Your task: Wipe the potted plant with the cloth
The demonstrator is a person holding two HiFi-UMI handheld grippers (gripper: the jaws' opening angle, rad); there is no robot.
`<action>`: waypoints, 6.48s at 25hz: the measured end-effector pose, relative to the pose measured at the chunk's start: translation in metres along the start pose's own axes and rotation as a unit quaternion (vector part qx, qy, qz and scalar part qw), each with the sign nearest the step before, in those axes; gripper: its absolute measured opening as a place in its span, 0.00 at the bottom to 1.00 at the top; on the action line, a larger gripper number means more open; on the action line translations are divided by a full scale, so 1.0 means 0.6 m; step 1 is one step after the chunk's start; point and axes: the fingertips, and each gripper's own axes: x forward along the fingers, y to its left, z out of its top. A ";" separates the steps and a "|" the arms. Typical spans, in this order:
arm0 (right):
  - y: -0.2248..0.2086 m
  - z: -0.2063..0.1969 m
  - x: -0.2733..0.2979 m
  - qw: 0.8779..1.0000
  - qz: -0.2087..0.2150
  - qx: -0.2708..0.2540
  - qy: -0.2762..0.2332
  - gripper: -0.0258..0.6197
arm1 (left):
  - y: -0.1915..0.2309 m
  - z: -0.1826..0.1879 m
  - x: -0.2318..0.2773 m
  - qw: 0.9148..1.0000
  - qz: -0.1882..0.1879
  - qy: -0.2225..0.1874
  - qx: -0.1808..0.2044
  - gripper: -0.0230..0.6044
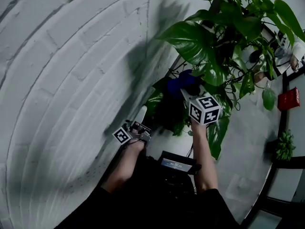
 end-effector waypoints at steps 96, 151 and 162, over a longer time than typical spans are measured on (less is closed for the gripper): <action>0.022 -0.010 -0.162 0.991 0.085 0.082 -0.069 0.21 | 0.111 -0.016 -0.132 0.984 0.116 -0.129 -0.038 0.69; 0.320 -0.093 0.004 0.971 0.229 0.057 0.047 0.21 | -0.095 -0.011 -0.065 0.995 -0.094 0.006 0.025 0.49; 0.377 -0.132 -0.064 0.961 0.250 0.115 0.029 0.21 | -0.111 -0.024 -0.108 0.998 -0.061 0.032 0.015 0.53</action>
